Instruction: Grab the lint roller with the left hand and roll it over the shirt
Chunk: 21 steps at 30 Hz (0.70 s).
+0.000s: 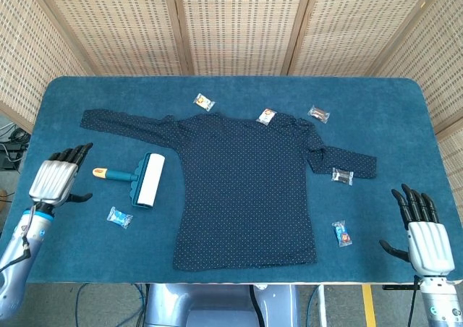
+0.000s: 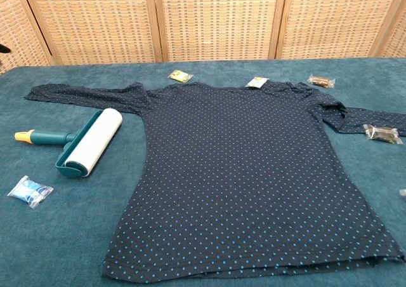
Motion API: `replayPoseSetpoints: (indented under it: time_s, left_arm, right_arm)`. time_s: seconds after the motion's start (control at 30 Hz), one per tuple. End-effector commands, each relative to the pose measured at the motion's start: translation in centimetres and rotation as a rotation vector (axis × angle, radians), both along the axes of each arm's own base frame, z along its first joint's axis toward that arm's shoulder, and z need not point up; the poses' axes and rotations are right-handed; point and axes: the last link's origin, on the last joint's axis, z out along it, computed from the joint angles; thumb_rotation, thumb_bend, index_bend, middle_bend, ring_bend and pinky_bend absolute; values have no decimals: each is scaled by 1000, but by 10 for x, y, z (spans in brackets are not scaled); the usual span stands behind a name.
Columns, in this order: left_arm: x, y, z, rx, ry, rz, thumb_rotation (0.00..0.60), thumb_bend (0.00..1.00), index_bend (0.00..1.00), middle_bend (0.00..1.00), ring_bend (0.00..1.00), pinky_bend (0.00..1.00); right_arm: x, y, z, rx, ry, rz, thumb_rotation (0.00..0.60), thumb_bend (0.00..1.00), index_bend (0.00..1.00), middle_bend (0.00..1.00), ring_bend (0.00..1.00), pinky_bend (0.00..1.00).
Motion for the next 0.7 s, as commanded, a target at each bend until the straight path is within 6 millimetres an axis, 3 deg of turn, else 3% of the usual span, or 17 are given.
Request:
replayPoseSetpoints:
  time_s: [0.03, 0.13, 0.2, 0.47, 0.7]
  left_arm:
    - [1, 20, -6, -28, 3, 14, 600, 45, 10, 660, 594, 588]
    - [0, 33, -13, -52, 24, 20, 600, 166, 104, 797, 708, 665]
    - [-2, 40, -18, -74, 38, 33, 600, 225, 154, 832, 739, 687]
    - [-3, 59, -30, -129, 76, 64, 600, 235, 381, 844, 750, 695]
    - [-4, 70, -49, -169, 109, 76, 600, 312, 403, 844, 749, 695]
  right_arm:
    - [0, -1, -1, 0, 5, 0, 600, 137, 0, 0, 0, 0]
    - [0, -1, -2, -3, 10, 1, 600, 137, 0, 0, 0, 0]
    - [-1, -2, -2, -7, 14, 2, 600, 137, 0, 0, 0, 0]
    - [-5, -4, -1, -21, 22, -9, 600, 137, 0, 0, 0, 0]
    - [-8, -6, -1, -28, 30, -19, 600, 136, 0, 0, 0, 0]
